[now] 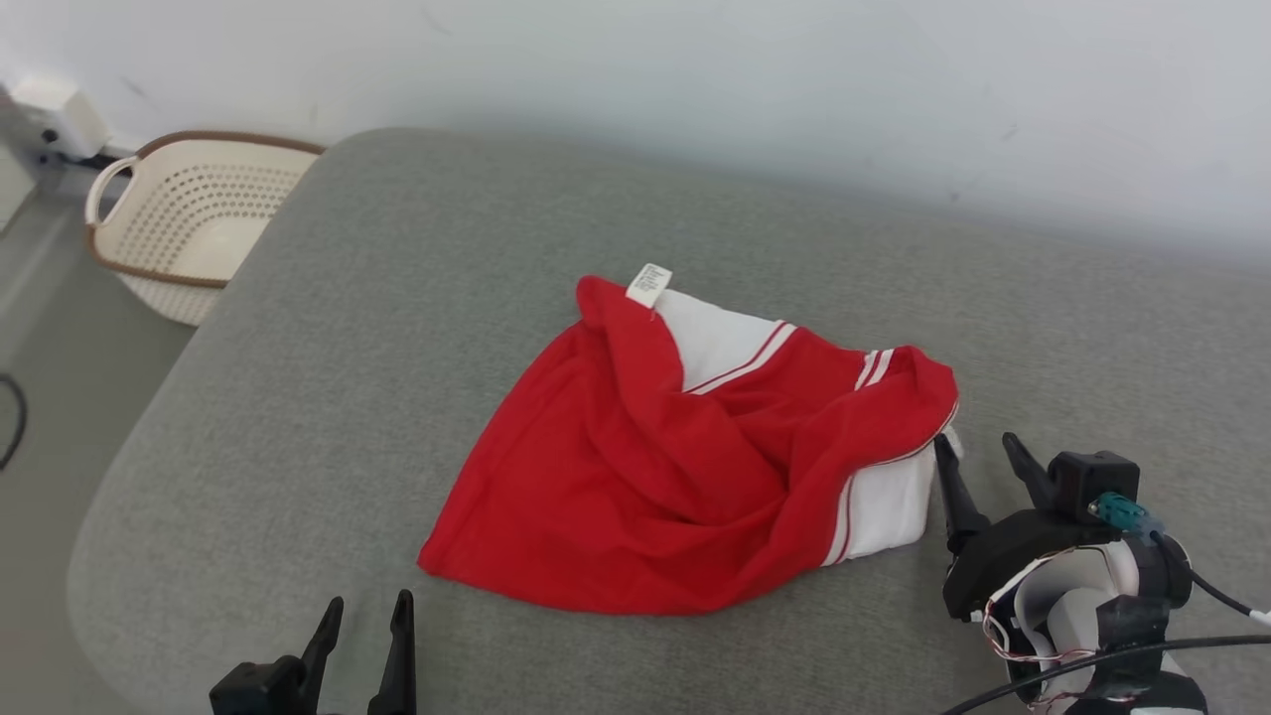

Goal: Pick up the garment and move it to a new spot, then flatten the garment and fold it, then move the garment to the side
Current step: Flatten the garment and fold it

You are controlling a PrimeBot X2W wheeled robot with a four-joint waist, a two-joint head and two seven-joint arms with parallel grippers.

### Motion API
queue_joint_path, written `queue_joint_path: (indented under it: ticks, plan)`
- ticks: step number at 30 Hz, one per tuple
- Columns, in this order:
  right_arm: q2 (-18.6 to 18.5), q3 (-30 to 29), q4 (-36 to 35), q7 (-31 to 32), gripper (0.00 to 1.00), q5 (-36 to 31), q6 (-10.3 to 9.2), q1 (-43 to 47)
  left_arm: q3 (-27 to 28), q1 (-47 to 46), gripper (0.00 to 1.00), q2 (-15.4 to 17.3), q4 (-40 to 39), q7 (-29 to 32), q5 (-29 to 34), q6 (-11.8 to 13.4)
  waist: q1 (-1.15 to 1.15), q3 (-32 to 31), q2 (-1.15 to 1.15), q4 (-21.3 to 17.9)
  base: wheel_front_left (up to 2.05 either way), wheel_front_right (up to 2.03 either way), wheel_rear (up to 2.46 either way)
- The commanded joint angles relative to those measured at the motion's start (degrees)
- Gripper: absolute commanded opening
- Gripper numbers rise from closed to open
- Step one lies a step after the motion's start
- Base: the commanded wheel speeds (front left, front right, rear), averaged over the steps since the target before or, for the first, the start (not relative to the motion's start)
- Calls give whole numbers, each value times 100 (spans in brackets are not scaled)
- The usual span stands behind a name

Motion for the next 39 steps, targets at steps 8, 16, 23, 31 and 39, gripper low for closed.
queue_joint_path:
  ticks: [8,16,23,31,39]
  plan:
    - [-179,129,378,-7,100,-74,-4,-332,-23,-76,100,-1,-27,-6,-39,1,0,271,0,415,0,0,0]
    - [-310,134,812,-7,100,-192,-4,-667,-76,-212,100,2,-74,-6,-98,-11,0,513,0,566,0,0,0]
    - [-303,123,1196,-2,0,-150,-4,-903,-119,-280,100,1,-90,-7,-130,13,0,671,0,661,0,0,0]
    - [-207,143,896,-4,0,2,-4,-695,-41,-190,100,0,-67,-6,-44,3,0,534,0,430,0,0,0]
    - [-126,68,337,-4,0,217,-4,-94,-12,-55,100,1,-8,-6,27,-50,0,68,0,-206,0,0,0]
